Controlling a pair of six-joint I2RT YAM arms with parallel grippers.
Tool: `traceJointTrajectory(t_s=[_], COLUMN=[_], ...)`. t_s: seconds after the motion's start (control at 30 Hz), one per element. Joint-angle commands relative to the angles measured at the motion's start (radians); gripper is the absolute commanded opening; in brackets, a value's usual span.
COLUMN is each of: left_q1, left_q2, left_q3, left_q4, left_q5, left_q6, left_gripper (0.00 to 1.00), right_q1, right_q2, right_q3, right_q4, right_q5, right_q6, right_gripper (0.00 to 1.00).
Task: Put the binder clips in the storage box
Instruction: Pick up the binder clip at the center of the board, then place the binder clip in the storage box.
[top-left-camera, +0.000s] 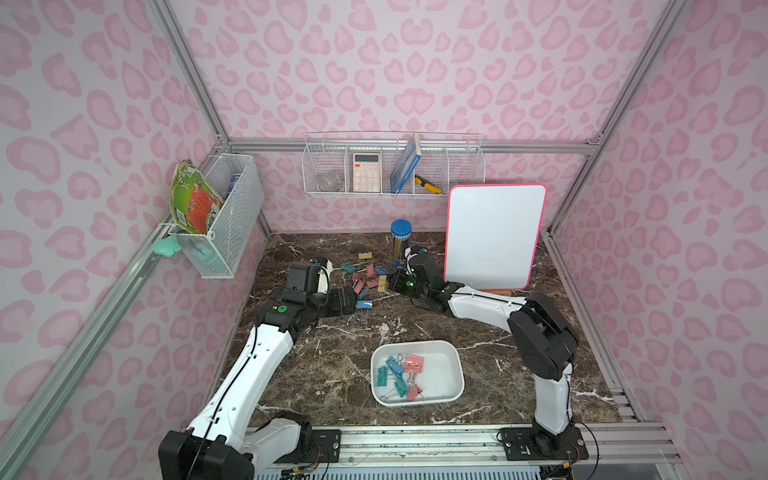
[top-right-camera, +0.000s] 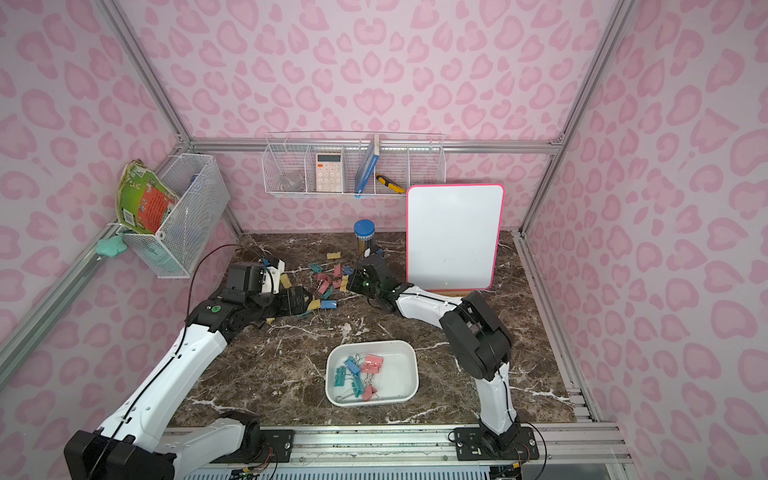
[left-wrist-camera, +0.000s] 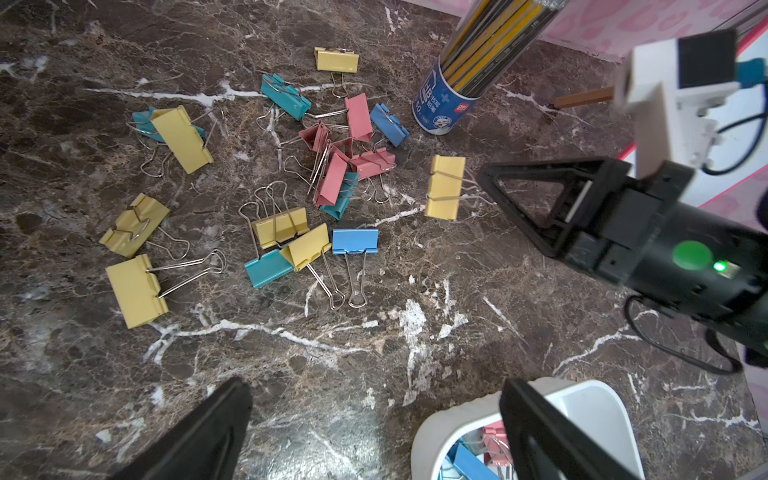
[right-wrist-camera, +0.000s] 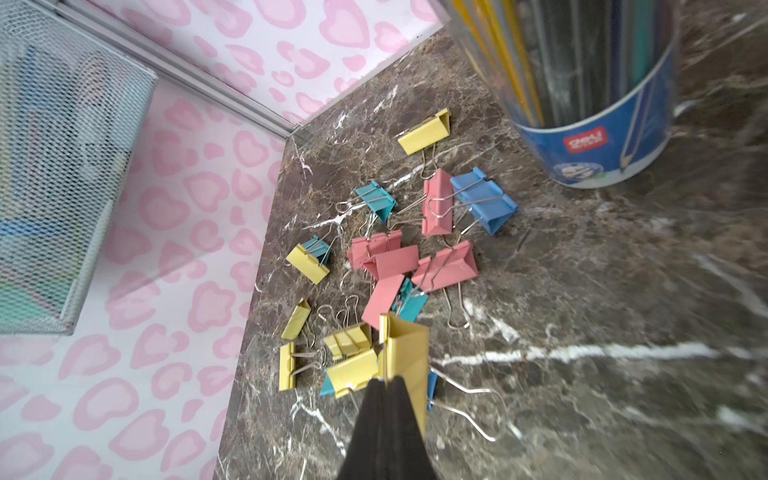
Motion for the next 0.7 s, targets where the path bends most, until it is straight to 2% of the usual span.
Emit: traceJointTrajectory(t_s=[0.0,0.2,0.37,0.47,0.53,0.57,0.67], left_q1=[0.001,0.001,0.001,0.001,0.001,0.001,0.001], left_q2=[-0.009,-0.015,-0.006,-0.002,-0.002,-0.002,0.002], left_q3=[0.000,-0.003,-0.001,-0.003,-0.003,-0.003,-0.004], left_q4=[0.015,0.019,0.019,0.018,0.017,0.018,0.021], left_q5=[-0.011,-0.013,-0.006,-0.009,-0.012,-0.011,-0.008], left_q6=[0.008,0.008,0.008,0.007,0.007,0.005,0.002], left_gripper=[0.98,0.99,0.99,0.99,0.99,0.99,0.99], right_q1=[0.012,0.080,0.196,0.254,0.309,0.324,0.373], right_q2=[-0.105,-0.366,-0.501,-0.545,-0.558,-0.561,-0.584], right_q3=[-0.049,-0.185,-0.223,-0.258,-0.278,-0.284,-0.339], right_q4=[-0.057,-0.214,-0.463,-0.612,-0.757,-0.812,-0.858], right_q5=[0.018,-0.026,0.051,0.187,0.384,0.435,0.466], right_q6=[-0.105,-0.303,-0.408,-0.383,-0.319,-0.290,-0.255], right_gripper=[0.00,0.00,0.00,0.00,0.00,0.00,0.00])
